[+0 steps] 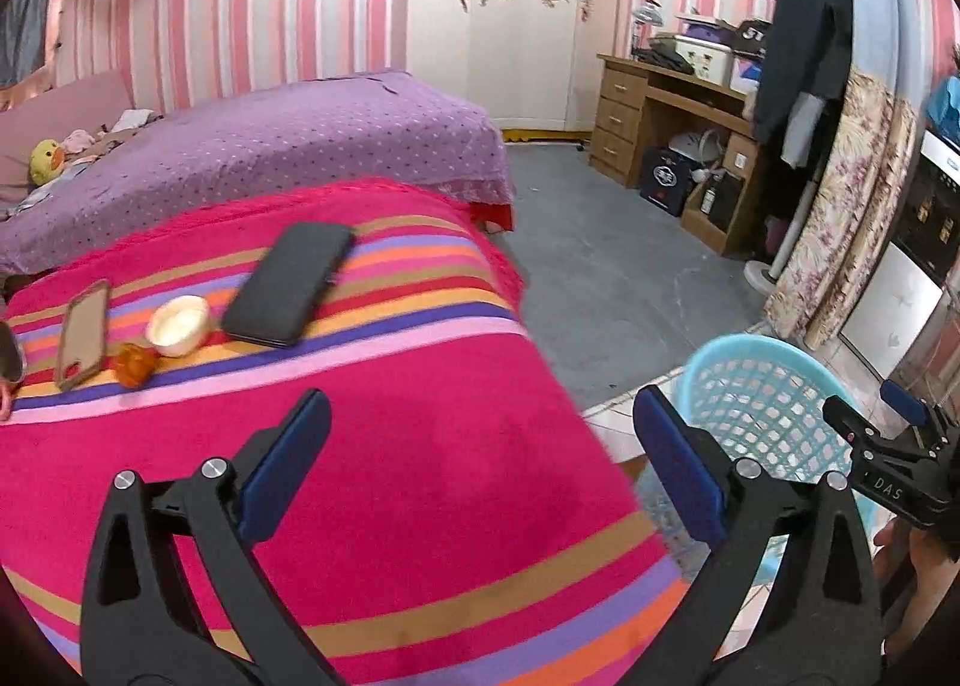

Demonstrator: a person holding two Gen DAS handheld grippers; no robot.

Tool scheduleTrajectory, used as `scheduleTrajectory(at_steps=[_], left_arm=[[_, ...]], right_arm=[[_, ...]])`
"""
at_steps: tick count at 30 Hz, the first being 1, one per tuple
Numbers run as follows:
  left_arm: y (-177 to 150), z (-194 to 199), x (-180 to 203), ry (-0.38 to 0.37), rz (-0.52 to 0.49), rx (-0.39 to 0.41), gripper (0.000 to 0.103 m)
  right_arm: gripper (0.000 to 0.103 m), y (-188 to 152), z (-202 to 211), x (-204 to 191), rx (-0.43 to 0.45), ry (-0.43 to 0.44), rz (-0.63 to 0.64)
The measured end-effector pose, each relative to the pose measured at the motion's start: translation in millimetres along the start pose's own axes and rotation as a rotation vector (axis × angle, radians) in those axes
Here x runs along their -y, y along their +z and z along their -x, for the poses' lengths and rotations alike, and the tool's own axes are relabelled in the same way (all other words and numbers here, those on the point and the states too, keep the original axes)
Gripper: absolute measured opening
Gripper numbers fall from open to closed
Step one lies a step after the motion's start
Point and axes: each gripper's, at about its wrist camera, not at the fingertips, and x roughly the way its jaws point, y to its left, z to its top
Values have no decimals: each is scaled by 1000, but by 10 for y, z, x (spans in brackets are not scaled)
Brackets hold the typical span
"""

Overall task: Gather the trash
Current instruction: 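Move both tools back over the bed toward the remaining items, then grasp the orange-brown peel beside the white bowl with the left tool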

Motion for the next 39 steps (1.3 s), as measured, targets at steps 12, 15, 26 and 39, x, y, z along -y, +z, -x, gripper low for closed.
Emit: scheduleTrajectory(at_steps=[12,15,26,39], left_arm=[[79,183,-1500,210,55,63,97],[54,112,-1860,286,85,47,97],[-146,-69,-2622,310,166,-42,97],[-140,-671,-2662,202,174,-171,97]], right_arm=[[98,332,109,-1347,80,137,47],[98,395,80,-1776,82,183,81],[98,397,-161,-2982,52,257,207],[98,378,-626,-3231,-57,228,276]])
